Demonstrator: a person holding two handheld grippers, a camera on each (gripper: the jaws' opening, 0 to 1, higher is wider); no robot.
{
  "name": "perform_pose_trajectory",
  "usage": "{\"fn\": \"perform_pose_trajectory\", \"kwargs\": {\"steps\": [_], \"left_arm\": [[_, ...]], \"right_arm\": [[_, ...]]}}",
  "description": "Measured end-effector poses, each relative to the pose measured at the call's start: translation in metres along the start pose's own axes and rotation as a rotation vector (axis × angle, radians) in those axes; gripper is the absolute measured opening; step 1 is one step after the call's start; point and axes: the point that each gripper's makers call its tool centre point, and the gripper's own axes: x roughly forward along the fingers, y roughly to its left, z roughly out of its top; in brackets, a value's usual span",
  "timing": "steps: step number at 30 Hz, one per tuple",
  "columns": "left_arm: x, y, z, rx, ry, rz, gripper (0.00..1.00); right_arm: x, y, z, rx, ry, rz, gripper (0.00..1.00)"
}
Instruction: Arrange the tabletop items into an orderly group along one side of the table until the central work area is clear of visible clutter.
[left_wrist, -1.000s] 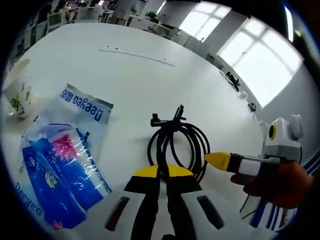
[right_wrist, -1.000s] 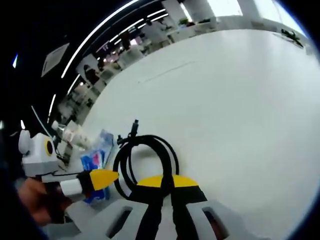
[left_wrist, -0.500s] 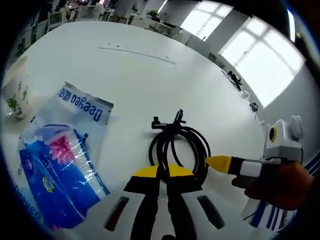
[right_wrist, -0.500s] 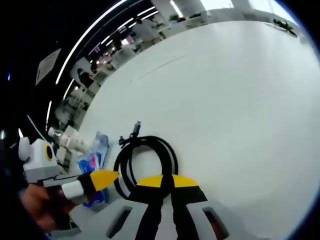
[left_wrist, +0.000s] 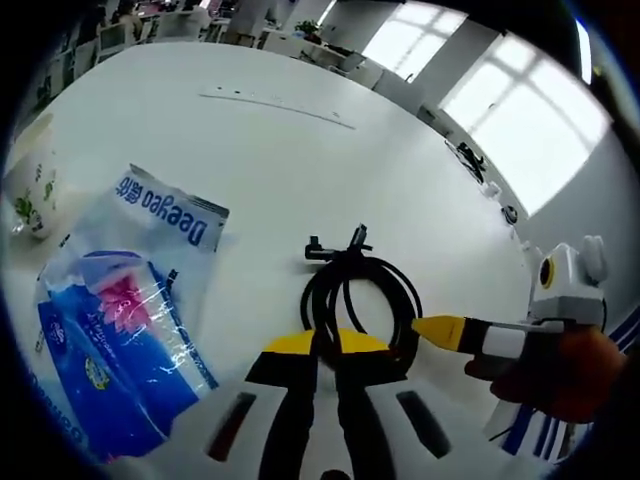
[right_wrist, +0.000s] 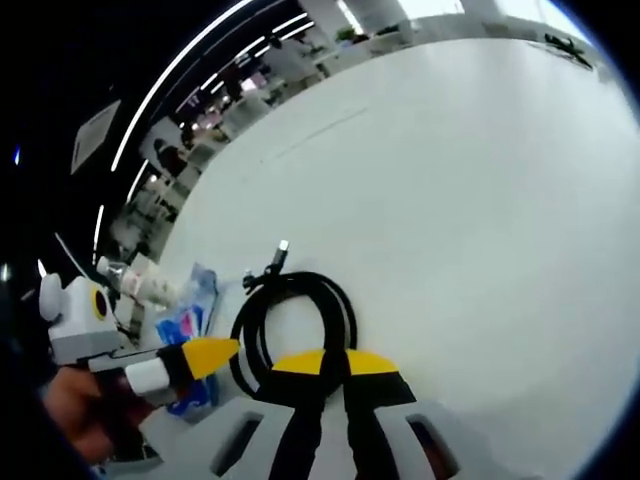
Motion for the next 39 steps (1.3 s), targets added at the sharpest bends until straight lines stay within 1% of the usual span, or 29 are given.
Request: {"fn": "perform_pose_trajectory", "kwargs": {"steps": [9,15,21,25,32,36,39], "left_arm": [[-0.001,0.001,0.000,-0.002,0.002,-0.001,0.04],[-0.004,0.003,-0.001,-0.006,0.005,0.002,0.08],[-0.010,0.005,-0.001,-0.007,-0.001,0.003,0.09],[-0.013,0.006,0.000,-0.017,-0.009,0.004,0.09],[-0.019,0.007,0.002,-0.016,-0.023,0.003,0.10],[-0.027,0.008,0.007,-0.012,-0.040,0.002,0.11],[-0.036,0.010,0.011,-0.008,-0.052,0.005,0.14]], "right_arm": [[0.001,0.000,0.001,-0.001,-0.006,0.005,0.04],[-0.004,0.002,0.001,-0.011,-0.011,0.007,0.06],[-0.009,0.003,0.008,-0.022,-0.023,0.011,0.08],[-0.013,0.004,0.009,-0.027,-0.030,0.014,0.09],[-0.010,0.003,0.014,-0.045,-0.038,0.022,0.11],[-0.014,0.008,0.016,-0.072,-0.047,0.039,0.14],[-0.016,0.012,0.019,-0.090,-0.055,0.052,0.17]]}}
